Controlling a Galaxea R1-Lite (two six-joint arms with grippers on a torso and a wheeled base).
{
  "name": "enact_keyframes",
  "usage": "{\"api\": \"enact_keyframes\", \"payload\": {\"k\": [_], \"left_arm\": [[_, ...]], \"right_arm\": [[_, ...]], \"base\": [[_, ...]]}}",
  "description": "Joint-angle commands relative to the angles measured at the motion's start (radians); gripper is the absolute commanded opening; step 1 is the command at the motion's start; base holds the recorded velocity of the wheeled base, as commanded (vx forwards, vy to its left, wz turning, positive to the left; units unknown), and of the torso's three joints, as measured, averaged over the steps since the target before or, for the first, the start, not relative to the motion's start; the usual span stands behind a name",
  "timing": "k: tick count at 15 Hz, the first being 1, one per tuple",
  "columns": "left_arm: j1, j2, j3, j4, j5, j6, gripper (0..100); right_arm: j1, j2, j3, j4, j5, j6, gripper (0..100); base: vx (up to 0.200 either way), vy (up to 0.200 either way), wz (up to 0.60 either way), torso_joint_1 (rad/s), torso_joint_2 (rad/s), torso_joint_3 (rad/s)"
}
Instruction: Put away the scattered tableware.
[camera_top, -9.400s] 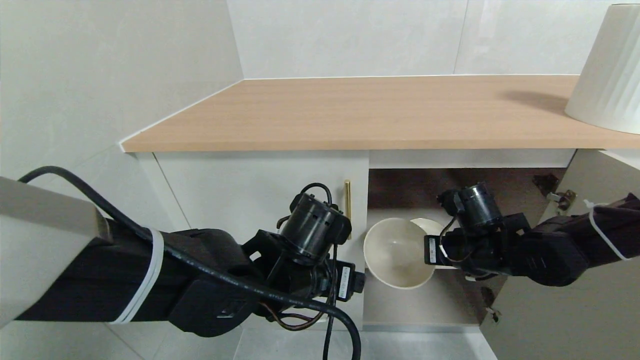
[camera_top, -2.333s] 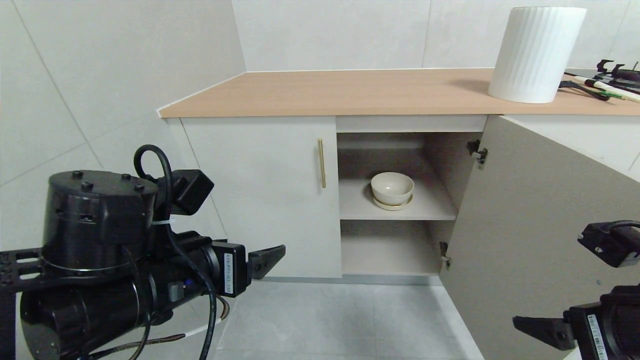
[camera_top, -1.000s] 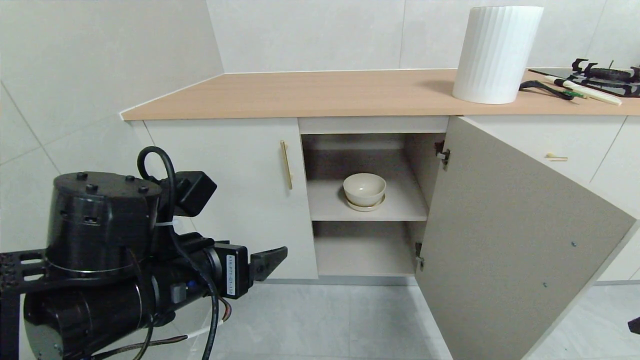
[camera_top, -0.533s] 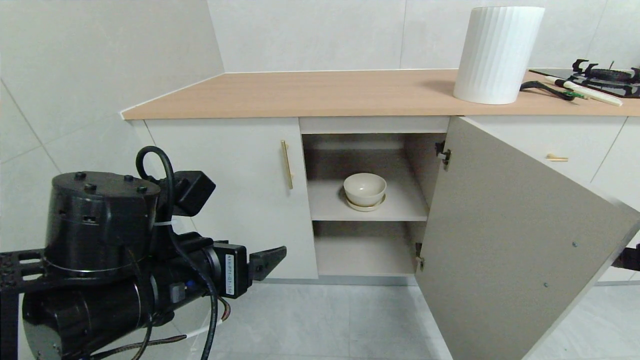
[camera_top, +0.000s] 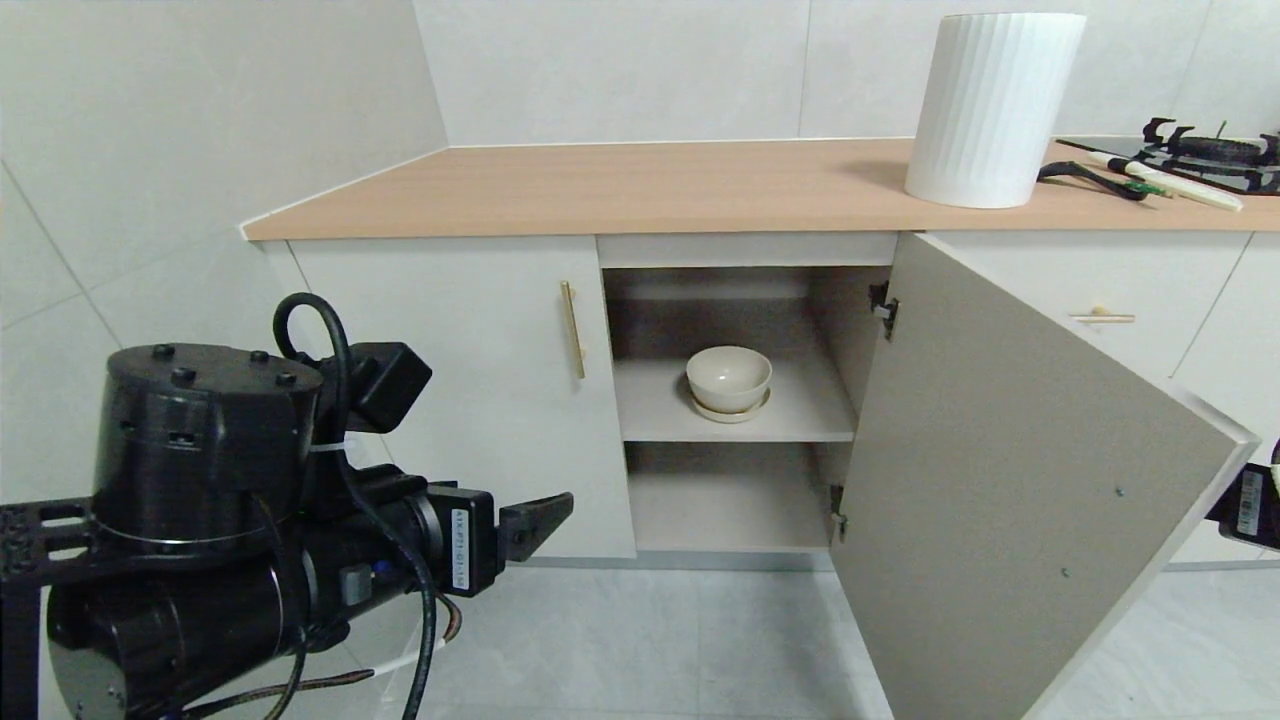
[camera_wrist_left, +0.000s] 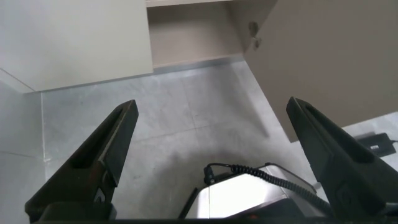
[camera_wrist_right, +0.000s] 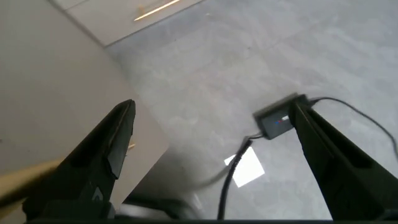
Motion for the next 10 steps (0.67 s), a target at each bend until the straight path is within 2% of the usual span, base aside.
{"api": "enact_keyframes", "payload": {"k": [1,6,7,10], "left_arm": [[0.0,0.002,-0.001,0.0,0.0,0.001,100],[0.0,0.0,-0.001,0.0,0.002,-0.001,100],[0.0,-0.001,-0.001,0.0,0.002,-0.001,100],[0.0,-0.001,-0.001,0.0,0.002,-0.001,100]], "right_arm": [[0.051,0.004,0.006,-0.001,0.006,0.019,100],[0.21,0.009,0.008,-0.002,0.035,0.149,100],[0.288,0.019,0.008,-0.012,0.055,0.206,100],[0.396,0.062,0.008,-0.09,0.055,0.235,100]], "base": [[0.0,0.0,0.0,0.0,0.0,0.0],[0.0,0.0,0.0,0.0,0.0,0.0],[0.0,0.0,0.0,0.0,0.0,0.0],[0.0,0.0,0.0,0.0,0.0,0.0]]}}
